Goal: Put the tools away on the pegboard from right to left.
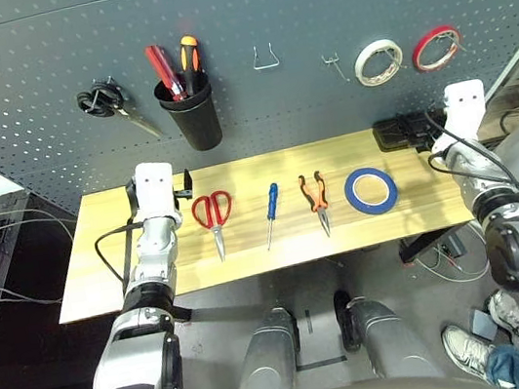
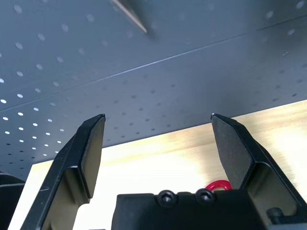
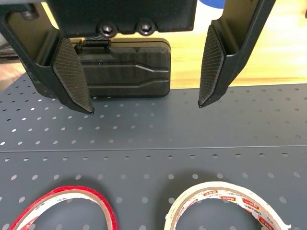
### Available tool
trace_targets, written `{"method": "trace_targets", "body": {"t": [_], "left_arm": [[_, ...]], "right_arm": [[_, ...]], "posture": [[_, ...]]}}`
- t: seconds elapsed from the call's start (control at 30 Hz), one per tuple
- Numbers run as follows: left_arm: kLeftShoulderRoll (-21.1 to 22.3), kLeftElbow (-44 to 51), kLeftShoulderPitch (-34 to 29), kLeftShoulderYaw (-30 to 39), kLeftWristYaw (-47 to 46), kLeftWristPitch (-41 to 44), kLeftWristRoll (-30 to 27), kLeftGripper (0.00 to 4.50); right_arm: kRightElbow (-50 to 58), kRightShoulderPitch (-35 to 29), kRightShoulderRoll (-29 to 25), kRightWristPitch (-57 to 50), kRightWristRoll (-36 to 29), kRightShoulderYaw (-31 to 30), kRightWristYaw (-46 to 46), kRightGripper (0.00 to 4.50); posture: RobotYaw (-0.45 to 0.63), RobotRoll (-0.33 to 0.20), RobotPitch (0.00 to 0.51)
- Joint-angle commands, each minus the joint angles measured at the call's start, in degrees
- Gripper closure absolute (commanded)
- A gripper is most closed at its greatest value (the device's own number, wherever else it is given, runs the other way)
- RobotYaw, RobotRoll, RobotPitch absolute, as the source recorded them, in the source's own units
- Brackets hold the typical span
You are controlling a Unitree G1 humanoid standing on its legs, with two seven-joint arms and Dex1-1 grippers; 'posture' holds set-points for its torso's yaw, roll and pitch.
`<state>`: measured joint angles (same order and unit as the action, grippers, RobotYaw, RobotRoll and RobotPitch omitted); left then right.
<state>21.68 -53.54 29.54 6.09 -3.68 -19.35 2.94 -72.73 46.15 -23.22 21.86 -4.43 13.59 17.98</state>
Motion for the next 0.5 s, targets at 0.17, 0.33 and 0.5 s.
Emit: {"method": "trace_targets", "body": {"t": [0.17,0.33,0.5], "left_arm": [[-0.51,1.20,-1.54,-0.59,0.72,-1.06,0.66,0.01],[-1.48,5.88,-2.65,-6.06,9.95,-2.25,2.51,0.01],[-2.23,11.22,-3.91,-8.47,14.12,-0.16,2.77,0.01]], "right_arm": [[-0.72,0.24,-0.93,0.02,-1.15,2.16,0.58,0.00],[-0.10,-0.16,-1.27,-4.69,-2.09,2.48,2.89,0.00],[1.11,-2.37,-0.07,-10.90,-1.36,0.60,4.96,0.00]], "posture": [[0.10,0.000,0.172],[0.09,0.000,0.189],[0.08,0.000,0.230]]}}
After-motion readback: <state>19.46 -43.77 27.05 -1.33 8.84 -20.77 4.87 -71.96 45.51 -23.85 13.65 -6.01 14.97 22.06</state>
